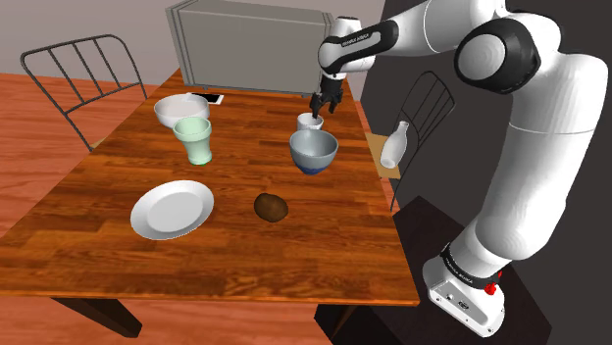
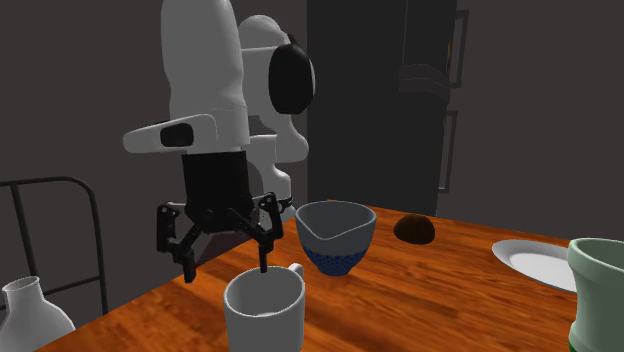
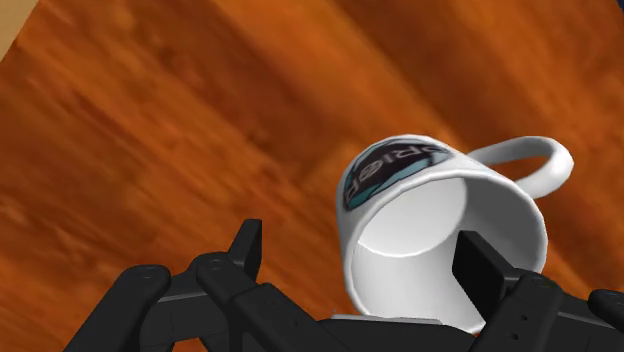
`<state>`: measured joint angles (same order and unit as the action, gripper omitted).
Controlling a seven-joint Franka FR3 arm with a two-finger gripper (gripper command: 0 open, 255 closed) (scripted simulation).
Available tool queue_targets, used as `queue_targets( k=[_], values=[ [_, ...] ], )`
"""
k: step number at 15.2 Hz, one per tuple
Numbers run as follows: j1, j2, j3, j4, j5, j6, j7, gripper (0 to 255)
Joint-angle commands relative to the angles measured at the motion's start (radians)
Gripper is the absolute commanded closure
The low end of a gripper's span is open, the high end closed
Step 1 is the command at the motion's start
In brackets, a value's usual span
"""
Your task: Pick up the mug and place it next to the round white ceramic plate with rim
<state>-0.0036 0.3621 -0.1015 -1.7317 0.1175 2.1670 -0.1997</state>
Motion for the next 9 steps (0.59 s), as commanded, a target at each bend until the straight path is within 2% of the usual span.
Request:
queue_targets(
  k=[1, 9],
  values=[
    [-0.004, 0.055, 0.003, 0.068, 0.008, -0.008, 0.0, 0],
    [-0.003, 0.108, 0.009, 0.045, 0.017, 0.069, -0.006, 0]
  ],
)
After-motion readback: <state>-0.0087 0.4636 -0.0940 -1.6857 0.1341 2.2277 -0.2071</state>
